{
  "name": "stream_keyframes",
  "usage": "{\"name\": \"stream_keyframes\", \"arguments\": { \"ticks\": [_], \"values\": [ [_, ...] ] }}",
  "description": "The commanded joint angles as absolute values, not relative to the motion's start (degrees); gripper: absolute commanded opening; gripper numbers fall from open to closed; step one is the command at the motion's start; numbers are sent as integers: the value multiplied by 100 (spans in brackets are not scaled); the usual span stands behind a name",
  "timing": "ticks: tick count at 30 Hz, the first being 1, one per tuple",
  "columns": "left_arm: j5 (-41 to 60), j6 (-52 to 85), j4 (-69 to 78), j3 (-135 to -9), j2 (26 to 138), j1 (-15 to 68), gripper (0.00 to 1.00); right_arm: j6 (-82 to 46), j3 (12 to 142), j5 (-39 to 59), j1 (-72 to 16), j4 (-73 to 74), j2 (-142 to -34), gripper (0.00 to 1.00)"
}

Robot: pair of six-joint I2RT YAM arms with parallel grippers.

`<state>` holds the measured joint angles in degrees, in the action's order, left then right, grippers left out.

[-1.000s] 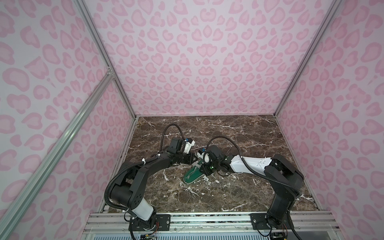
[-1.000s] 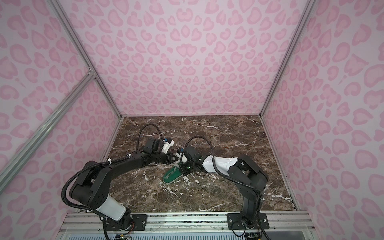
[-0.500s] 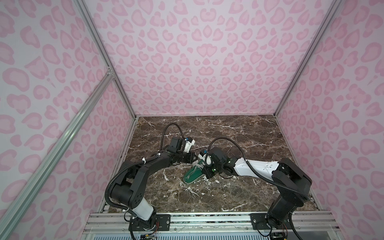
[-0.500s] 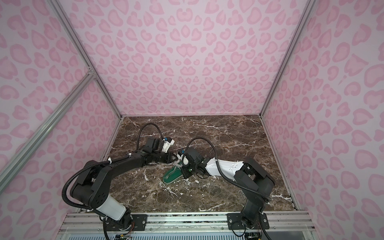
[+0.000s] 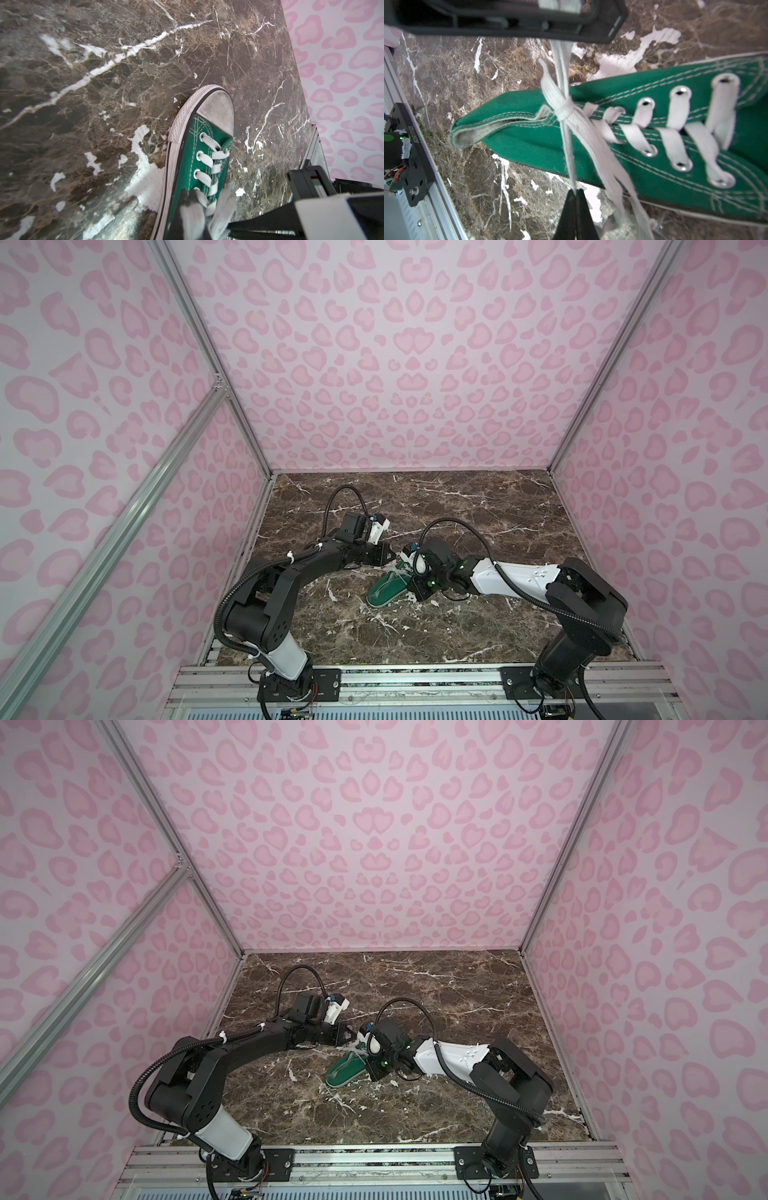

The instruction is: Tie the shoes

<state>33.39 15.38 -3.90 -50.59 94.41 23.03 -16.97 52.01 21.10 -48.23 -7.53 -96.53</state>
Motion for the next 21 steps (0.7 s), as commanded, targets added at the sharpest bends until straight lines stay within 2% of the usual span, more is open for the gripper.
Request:
{"name": "stream_keyframes", "arguments": {
  "ticks": [1,12,16,17,18,19,21],
  "values": [
    [3077,1496,-167,-5177,9480,2265,3,-1678,5126,2171,-4830,-1248,-9690,0],
    [3099,1468,-156,-5133,9504,2251,3,-1626,5109,2160,-4831,-1441,-9739,0],
    [3427,1454,-172,-5104,9489,2264,4,-1607,5250,2282,-4831,-1443,-9693,0],
    [3472,1435,-179,-5079,9450,2272,7,-1625,5292,2344,-4832,-1414,-9664,10],
    [3483,1417,-175,-5011,9371,2281,16,-1641,5339,2412,-4832,-1385,-9619,20],
    [3470,1392,-157,-4938,9284,2281,24,-1660,5377,2443,-4824,-1359,-9576,25],
    [3397,1326,-185,-4791,9100,2285,34,-1670,5436,2452,-4818,-1375,-9503,28]
  ]
}}
